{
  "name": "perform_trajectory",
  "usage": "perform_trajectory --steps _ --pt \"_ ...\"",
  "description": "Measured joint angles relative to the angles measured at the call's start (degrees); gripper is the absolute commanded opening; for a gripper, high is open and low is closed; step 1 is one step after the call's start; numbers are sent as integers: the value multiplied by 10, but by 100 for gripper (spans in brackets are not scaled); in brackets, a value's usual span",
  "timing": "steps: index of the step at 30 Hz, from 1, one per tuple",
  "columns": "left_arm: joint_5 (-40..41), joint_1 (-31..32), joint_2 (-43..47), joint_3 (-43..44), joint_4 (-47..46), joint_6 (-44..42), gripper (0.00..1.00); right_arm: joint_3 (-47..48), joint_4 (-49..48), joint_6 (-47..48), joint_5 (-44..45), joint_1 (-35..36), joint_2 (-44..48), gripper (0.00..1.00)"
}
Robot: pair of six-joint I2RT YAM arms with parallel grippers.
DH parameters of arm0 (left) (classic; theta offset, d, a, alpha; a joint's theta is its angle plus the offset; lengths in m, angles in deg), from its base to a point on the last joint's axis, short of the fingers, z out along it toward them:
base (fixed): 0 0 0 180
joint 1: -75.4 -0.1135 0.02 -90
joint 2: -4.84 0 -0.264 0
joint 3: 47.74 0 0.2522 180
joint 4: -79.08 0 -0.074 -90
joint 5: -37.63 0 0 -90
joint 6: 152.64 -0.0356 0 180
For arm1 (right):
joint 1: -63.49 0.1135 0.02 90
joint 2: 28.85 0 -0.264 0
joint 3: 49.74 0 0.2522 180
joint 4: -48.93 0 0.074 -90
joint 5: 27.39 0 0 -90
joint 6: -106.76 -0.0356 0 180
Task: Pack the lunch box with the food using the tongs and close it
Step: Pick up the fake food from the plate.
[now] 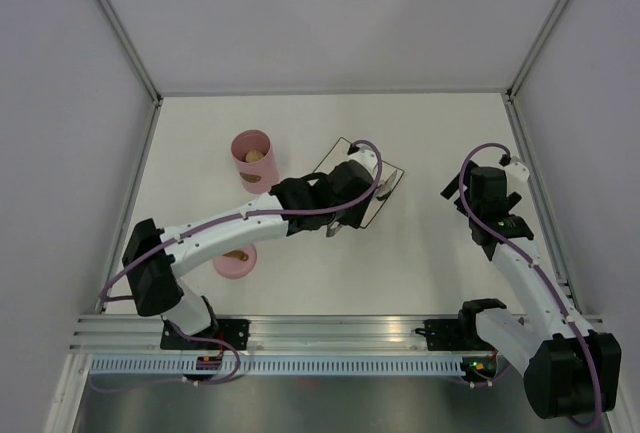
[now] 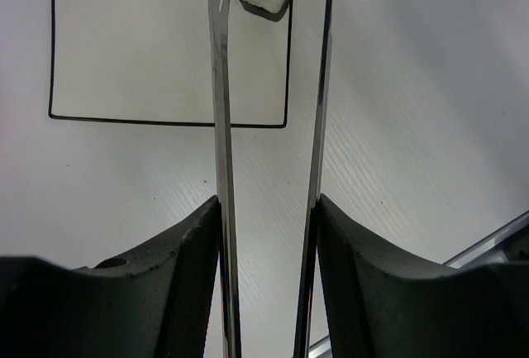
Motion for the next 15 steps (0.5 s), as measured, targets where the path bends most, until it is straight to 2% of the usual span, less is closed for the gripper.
perform_trajectory --steps 15 --pt "2 0 -63 -26 -76 -66 56 -3 4 21 3 0 0 98"
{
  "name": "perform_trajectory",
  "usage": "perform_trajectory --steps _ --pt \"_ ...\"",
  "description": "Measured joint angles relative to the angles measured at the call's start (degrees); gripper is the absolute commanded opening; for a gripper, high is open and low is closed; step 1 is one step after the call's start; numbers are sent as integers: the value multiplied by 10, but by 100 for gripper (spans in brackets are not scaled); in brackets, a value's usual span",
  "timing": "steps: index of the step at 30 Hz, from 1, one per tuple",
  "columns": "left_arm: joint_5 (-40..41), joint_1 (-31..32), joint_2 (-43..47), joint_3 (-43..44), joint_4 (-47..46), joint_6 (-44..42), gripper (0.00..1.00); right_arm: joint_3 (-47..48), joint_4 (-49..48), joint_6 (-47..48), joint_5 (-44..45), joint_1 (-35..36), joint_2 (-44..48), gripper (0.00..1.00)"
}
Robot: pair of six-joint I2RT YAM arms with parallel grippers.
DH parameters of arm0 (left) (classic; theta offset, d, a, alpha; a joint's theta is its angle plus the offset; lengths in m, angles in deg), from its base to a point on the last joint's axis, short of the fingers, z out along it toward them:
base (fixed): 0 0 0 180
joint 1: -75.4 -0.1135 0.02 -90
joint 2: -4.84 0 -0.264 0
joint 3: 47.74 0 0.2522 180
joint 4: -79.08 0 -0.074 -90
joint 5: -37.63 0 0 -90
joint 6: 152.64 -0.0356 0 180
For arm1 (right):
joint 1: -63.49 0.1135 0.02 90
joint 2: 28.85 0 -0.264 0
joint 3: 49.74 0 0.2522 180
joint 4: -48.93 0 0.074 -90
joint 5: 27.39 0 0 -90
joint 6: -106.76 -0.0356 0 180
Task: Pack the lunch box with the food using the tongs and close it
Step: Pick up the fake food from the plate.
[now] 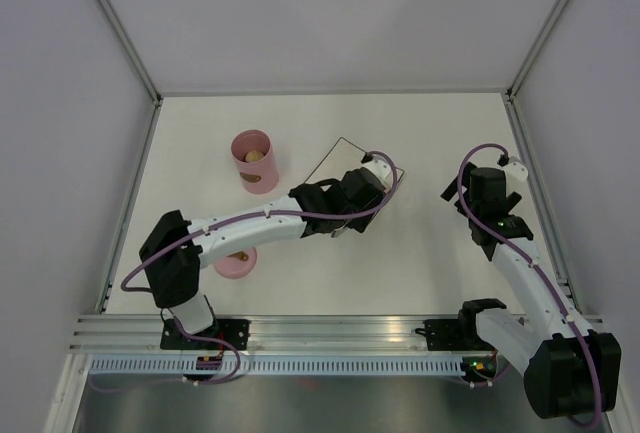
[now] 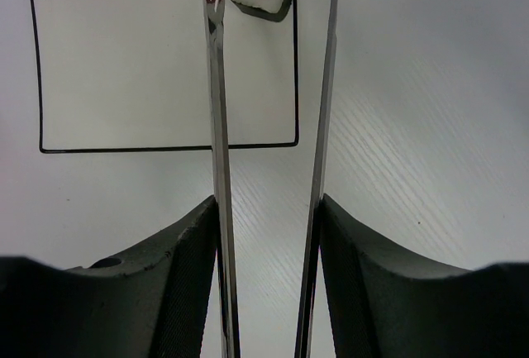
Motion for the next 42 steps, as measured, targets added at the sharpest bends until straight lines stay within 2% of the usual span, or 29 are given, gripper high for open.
perform_trajectory --steps 20,29,32,38,42 --pt "4 -13 -55 0 -11 -12 58 0 0 2 0 0 -2 98" --pt "-8 -24 -61 0 -21 -13 51 0 0 2 2 0 -8 98" --pt "-16 -24 -65 0 -27 -15 46 0 0 2 3 0 -12 98" --pt "-24 -26 -68 0 -27 -23 30 0 1 2 6 0 -13 98" --pt "-22 -34 -66 0 -26 -24 29 0 7 1 11 0 -12 98"
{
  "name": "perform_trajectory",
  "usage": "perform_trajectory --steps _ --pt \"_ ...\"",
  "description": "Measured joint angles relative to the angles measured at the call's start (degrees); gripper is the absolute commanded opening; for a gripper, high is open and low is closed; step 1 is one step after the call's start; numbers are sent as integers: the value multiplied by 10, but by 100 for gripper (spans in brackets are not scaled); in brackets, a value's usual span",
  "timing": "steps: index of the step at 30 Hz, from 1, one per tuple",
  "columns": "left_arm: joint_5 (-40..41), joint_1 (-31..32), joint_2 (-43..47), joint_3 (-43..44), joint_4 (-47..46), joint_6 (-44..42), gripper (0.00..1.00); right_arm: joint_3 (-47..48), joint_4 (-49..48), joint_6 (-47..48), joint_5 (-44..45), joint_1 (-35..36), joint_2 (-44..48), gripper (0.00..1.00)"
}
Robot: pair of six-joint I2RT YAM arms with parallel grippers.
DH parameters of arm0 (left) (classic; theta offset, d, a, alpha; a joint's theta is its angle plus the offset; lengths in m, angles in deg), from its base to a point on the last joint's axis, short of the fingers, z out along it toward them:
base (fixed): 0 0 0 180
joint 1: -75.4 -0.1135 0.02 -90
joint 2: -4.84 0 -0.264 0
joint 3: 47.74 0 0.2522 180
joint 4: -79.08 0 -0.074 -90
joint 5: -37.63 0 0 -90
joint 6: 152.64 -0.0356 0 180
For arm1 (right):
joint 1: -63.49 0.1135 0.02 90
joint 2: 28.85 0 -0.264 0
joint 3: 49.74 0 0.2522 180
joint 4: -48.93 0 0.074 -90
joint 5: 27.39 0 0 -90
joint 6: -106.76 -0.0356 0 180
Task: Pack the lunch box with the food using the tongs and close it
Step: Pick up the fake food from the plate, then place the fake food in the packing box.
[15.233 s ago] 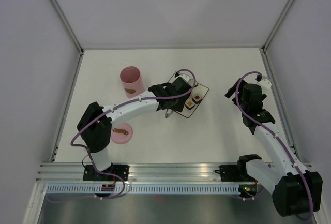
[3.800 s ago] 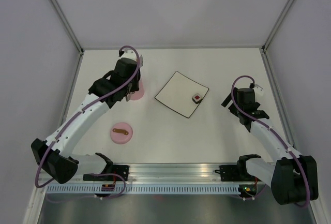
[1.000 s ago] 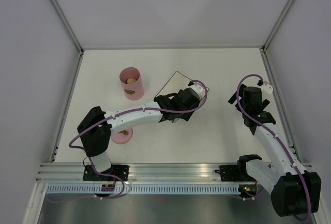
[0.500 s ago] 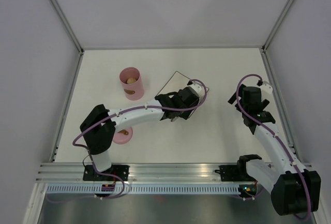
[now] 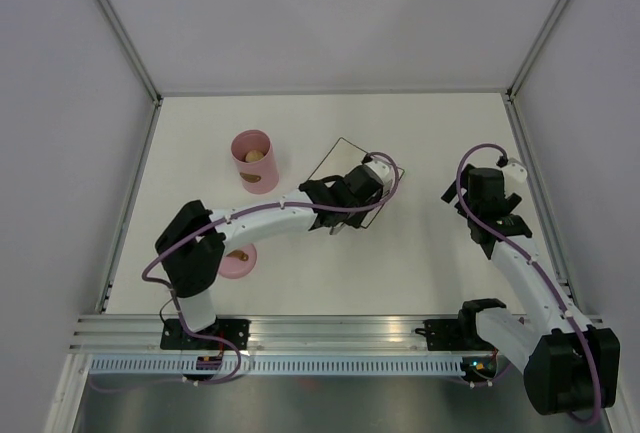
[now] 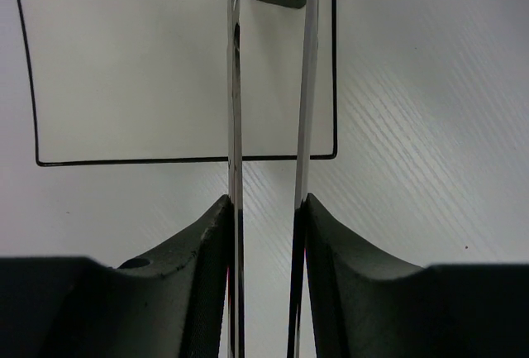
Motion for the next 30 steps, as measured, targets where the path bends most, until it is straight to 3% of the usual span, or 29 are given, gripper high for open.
perform_trajectory --steps 6,15,30 --pt "1 -33 59 0 17 -5 28 0 30 -17 2 0 26 98" --pt "-27 -124 169 0 22 -21 25 -38 45 -72 -46 0 144 98" --pt "-43 -130 232 -7 74 -40 25 -41 38 -78 -117 0 111 98"
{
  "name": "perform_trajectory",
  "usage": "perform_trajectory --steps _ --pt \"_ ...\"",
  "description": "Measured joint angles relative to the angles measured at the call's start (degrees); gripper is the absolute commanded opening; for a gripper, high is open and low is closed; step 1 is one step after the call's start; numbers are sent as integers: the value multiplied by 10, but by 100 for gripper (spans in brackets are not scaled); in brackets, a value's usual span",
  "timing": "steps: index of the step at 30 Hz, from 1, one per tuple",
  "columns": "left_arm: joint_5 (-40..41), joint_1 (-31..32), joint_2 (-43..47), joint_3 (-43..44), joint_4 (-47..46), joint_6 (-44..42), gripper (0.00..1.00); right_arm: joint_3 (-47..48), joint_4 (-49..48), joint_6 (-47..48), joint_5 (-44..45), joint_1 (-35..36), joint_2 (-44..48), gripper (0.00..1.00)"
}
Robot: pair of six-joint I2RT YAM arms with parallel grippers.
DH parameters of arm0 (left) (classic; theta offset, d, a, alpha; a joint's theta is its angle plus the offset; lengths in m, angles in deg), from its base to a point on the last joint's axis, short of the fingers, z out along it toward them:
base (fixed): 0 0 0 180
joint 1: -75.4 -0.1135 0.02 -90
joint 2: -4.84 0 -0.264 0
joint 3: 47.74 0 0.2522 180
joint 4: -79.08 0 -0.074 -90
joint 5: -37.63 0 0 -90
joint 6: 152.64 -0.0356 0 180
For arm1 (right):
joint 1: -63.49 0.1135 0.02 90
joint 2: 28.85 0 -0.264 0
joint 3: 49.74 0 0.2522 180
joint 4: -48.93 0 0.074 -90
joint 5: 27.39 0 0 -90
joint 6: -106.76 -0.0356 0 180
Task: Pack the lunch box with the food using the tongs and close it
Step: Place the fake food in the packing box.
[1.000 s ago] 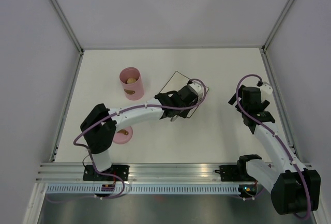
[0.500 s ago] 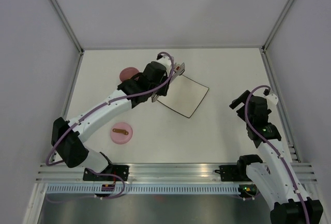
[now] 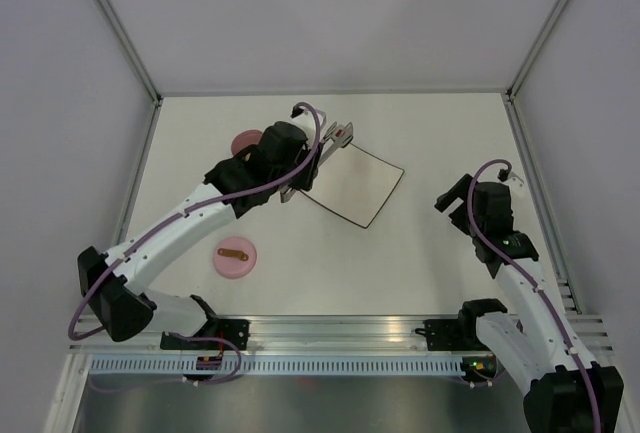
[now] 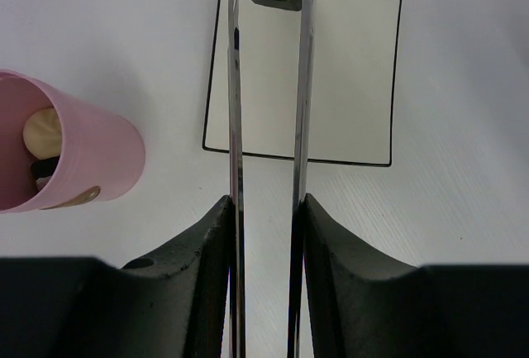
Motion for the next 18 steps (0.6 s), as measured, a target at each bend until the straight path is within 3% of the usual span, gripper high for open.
perform_trajectory --steps 8,18 --pt "30 -4 21 0 20 1 25 -39 -58 1 -43 0 -31 98" --pt "112 -53 53 48 125 30 26 -145 -147 10 -87 0 -51 98"
